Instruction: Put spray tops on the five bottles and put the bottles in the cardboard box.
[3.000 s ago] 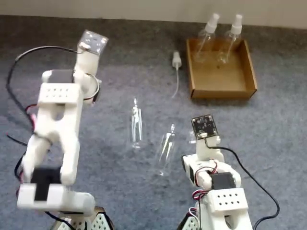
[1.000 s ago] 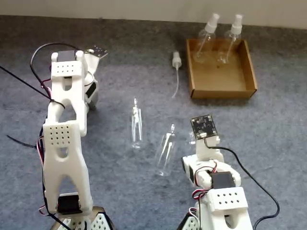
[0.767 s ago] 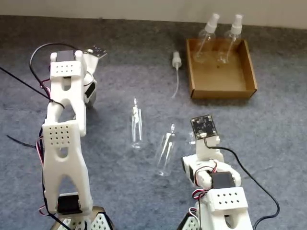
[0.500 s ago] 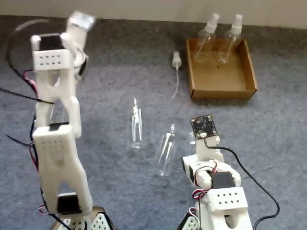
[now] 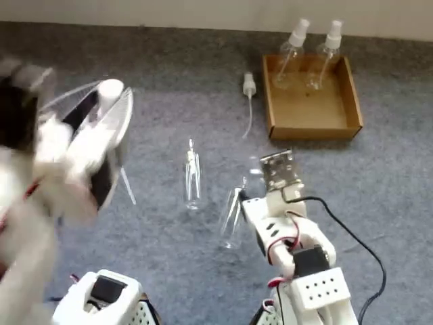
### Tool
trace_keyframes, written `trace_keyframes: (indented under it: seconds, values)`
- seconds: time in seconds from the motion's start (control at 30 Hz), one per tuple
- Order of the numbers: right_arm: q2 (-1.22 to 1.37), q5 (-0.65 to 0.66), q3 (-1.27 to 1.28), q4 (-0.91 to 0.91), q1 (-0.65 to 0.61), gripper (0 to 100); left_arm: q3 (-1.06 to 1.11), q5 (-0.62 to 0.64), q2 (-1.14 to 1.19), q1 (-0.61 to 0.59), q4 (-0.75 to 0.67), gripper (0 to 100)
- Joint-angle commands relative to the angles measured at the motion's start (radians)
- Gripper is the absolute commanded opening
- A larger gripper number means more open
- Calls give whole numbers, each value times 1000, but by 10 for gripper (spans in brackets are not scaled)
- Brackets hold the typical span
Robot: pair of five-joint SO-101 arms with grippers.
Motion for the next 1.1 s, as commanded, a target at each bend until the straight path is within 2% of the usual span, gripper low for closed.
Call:
trace_keyframes:
  seconds: [0.0,0.13,0.23,0.37,0.63,0.73,0.87,0.93,1.07]
  values:
    - [-165,-11,-61,-25,-143,4,208,92,-280,59,-193,3]
    - [-338,43,-56,-68,-340,4,372,137,-466,70,-379,3]
    - [-403,80,-53,-68,-440,4,455,132,-572,114,-470,4]
    - [-423,104,-38,-42,-504,4,547,129,-622,127,-525,4]
    - [-463,127,-24,179,-585,4,650,127,-621,99,-601,4]
    - [-464,224,-25,228,-573,4,659,129,-616,68,-603,4]
    - [-464,233,-124,283,-492,4,722,135,-559,70,-606,4]
    - [-466,233,-165,321,-446,4,768,137,-516,70,-646,4]
    - [-466,227,-193,329,-438,4,814,161,-464,70,-756,4]
